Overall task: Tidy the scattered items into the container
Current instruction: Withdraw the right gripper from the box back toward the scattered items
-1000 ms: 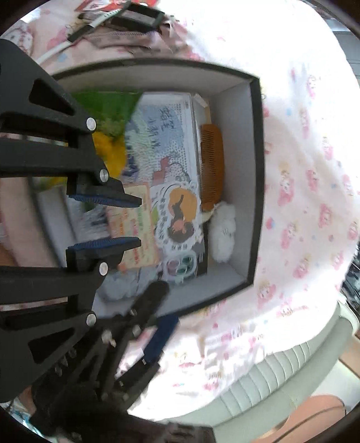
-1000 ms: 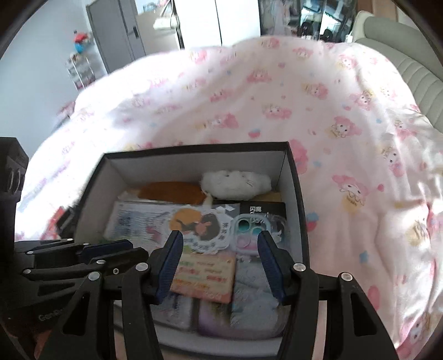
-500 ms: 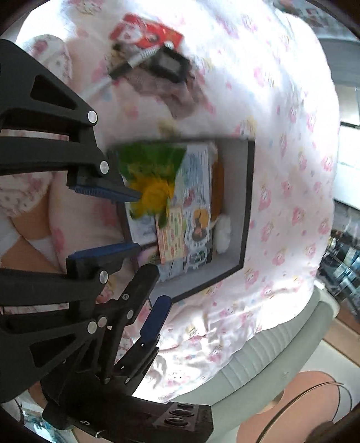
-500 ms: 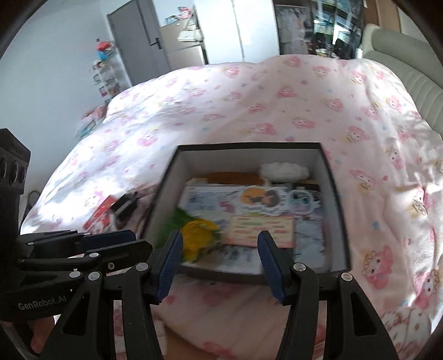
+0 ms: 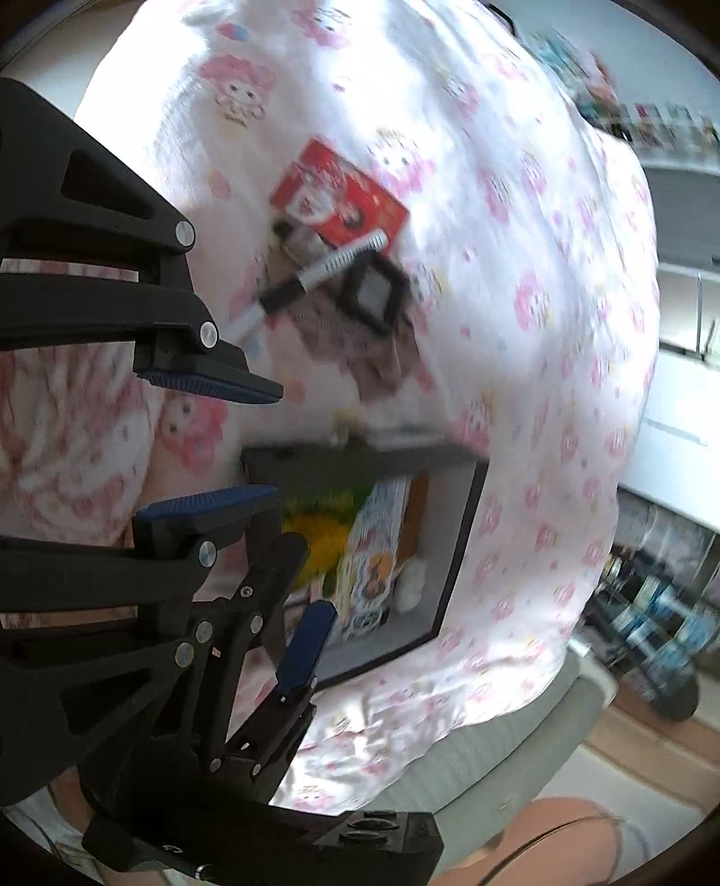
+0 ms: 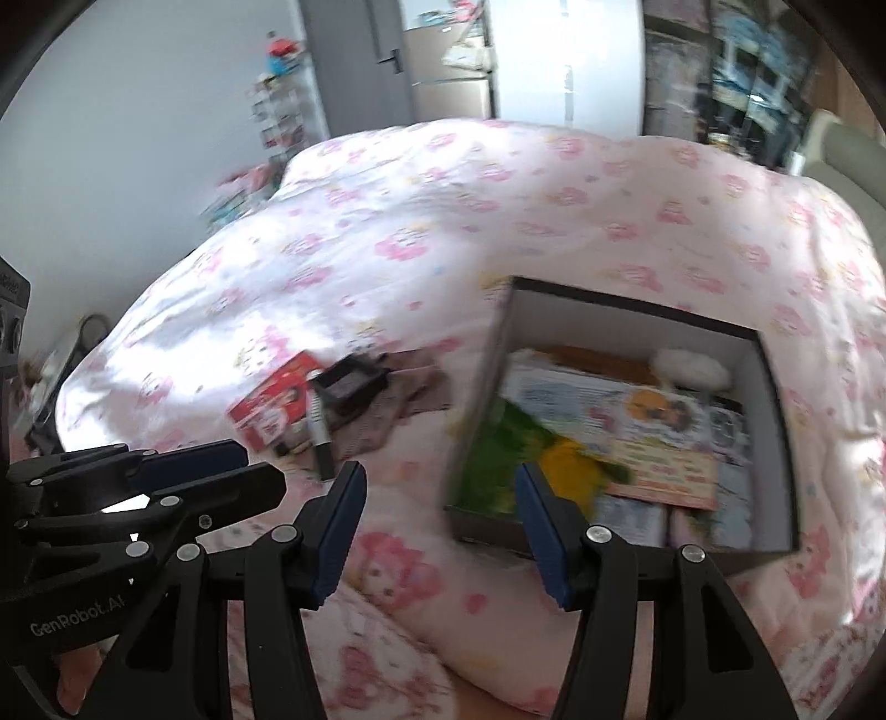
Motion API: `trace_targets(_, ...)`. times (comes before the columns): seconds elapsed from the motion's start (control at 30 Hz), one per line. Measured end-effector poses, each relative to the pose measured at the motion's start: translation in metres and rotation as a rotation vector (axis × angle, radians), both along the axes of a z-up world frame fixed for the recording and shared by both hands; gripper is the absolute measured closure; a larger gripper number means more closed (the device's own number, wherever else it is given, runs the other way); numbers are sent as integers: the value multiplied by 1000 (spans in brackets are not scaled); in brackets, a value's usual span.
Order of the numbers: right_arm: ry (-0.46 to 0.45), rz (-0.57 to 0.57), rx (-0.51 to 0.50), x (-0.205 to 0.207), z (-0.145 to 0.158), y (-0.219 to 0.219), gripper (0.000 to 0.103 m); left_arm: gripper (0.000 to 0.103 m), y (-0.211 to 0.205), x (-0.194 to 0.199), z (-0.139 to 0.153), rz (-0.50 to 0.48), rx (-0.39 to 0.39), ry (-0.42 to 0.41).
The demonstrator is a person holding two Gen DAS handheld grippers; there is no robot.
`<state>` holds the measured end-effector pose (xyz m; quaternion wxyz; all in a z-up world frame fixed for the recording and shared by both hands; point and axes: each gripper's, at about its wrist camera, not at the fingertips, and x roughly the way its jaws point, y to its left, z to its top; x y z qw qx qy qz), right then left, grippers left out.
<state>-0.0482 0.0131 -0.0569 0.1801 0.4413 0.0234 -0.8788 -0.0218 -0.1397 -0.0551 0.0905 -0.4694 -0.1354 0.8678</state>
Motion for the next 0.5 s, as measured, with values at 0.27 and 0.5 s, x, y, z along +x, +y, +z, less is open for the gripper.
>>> trace_targets(0.27, -88, 126, 16, -36, -28, -71, 50, 73, -60, -13, -23, 97, -23, -33)
trace_targets(0.5, -198, 187, -9, -59, -65, -101, 50, 67, -96, -31, -59, 143, 6, -95)
